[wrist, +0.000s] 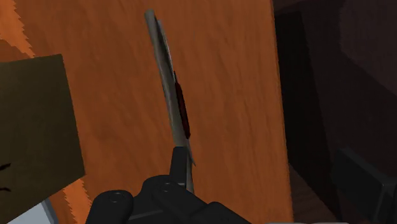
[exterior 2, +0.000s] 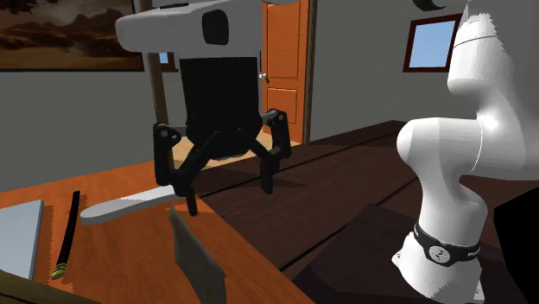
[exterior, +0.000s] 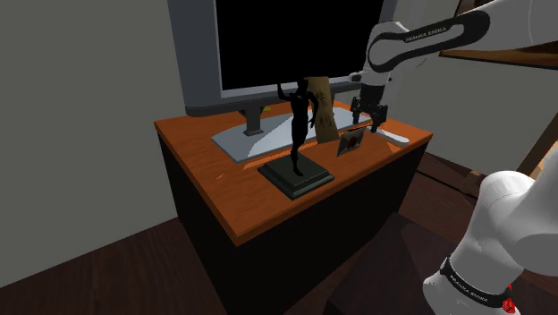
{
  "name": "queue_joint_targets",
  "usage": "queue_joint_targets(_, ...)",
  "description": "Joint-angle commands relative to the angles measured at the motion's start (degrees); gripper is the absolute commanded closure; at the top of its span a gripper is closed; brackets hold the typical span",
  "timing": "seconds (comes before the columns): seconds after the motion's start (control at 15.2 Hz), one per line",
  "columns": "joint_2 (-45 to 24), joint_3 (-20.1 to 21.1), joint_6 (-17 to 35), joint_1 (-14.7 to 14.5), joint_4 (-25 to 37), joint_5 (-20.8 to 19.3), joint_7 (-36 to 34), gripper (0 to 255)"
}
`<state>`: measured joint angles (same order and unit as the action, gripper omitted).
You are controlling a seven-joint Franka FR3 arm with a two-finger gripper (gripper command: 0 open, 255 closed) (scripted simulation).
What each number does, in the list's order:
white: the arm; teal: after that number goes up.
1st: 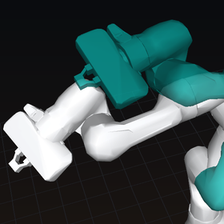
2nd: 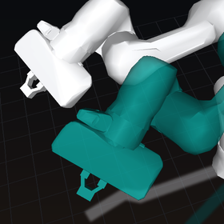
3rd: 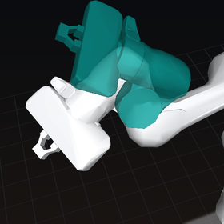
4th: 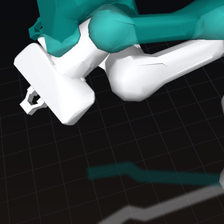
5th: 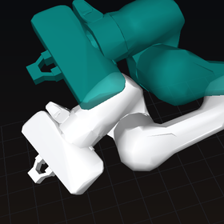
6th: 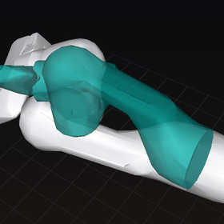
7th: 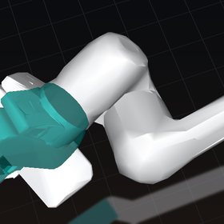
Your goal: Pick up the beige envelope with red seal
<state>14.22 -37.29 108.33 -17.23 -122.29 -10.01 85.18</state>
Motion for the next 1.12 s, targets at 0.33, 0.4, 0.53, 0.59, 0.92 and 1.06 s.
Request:
queue_joint_targets(0.33,-11.8,-4.2,5.5,-2.3,4.2,7.2,17.4,0)
queue_joint_targets(0.4,-12.1,-4.2,6.3,-2.2,3.7,7.4,17.6,0)
queue_joint_targets(0.53,-12.8,-4.3,7.8,-2.2,2.7,7.9,17.9,0)
queue_joint_targets(0.59,-13.2,-4.4,8.5,-2.1,2.2,8.1,18.1,0)
queue_joint_targets(0.92,-13.4,-4.4,9.0,-2.1,1.9,8.3,18.2,255)
queue_joint_targets(1.06,-13.5,-4.4,9.0,-2.1,1.9,8.4,18.3,255)
